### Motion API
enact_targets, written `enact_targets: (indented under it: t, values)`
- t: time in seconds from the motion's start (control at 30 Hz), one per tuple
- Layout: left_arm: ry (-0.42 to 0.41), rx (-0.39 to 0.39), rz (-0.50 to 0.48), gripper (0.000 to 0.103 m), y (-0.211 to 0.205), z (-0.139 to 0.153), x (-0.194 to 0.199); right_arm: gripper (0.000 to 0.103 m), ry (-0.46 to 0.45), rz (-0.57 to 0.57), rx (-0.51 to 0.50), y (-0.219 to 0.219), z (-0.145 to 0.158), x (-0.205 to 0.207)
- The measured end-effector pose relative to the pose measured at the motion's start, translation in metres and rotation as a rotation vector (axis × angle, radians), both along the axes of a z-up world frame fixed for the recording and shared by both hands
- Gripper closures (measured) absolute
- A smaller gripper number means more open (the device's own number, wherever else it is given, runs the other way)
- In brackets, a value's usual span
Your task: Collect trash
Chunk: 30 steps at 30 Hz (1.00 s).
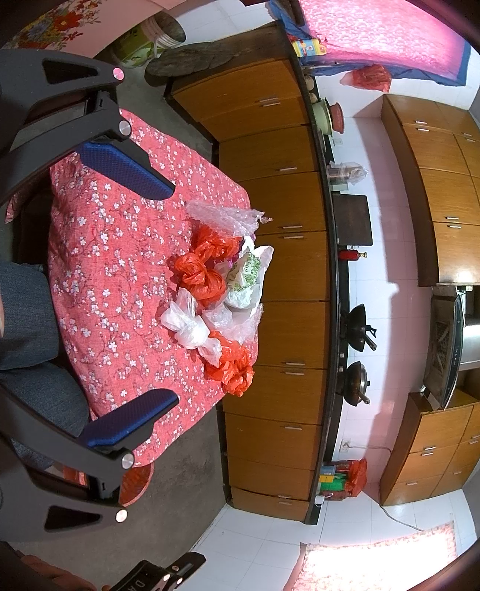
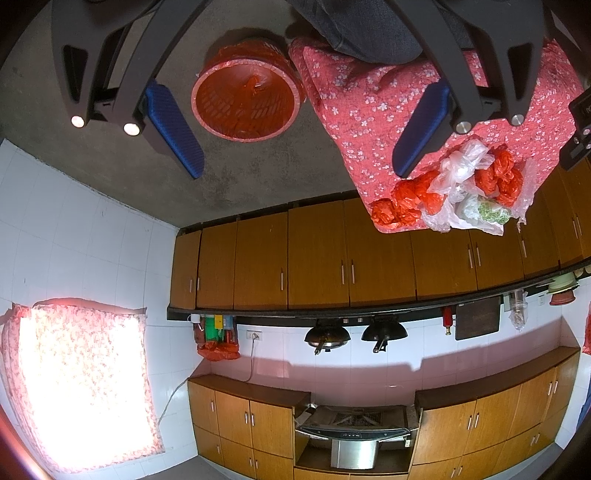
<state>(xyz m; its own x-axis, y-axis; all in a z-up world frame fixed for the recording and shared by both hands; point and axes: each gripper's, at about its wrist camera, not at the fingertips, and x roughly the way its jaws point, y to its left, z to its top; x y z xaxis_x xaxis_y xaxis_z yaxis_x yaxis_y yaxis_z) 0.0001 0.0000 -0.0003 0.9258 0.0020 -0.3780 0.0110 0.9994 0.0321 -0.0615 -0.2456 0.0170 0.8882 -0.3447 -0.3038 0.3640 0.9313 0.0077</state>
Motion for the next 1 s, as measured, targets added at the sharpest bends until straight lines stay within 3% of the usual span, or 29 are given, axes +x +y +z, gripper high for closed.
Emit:
enact_targets:
  t: [0.2,0.53,0.73,0.87,1.0]
  values:
    - [0.010,-0.002,0.010,0.002,-0.001,-0.006,0.005,0.004,0.009,0.013,0.008,0.000,0.002,0.002]
    - [0.075,-0.035,0.088,0.003,0.031,-0.013,0.043,0.004,0.050,0.085,0.022,-0.003,-0.003,0.054]
    - [0.096,-0.025,0.159,0.009,0.064,-0.015,0.088,0.013,0.075,0.131,0.039,0.002,0.002,0.117]
    - [0.057,0.031,0.208,0.009,0.075,-0.015,0.112,0.015,0.092,0.153,0.042,0.010,-0.001,0.168]
    - [0.052,0.074,0.249,0.009,0.084,-0.020,0.143,0.023,0.131,0.211,0.096,0.019,-0.012,0.223]
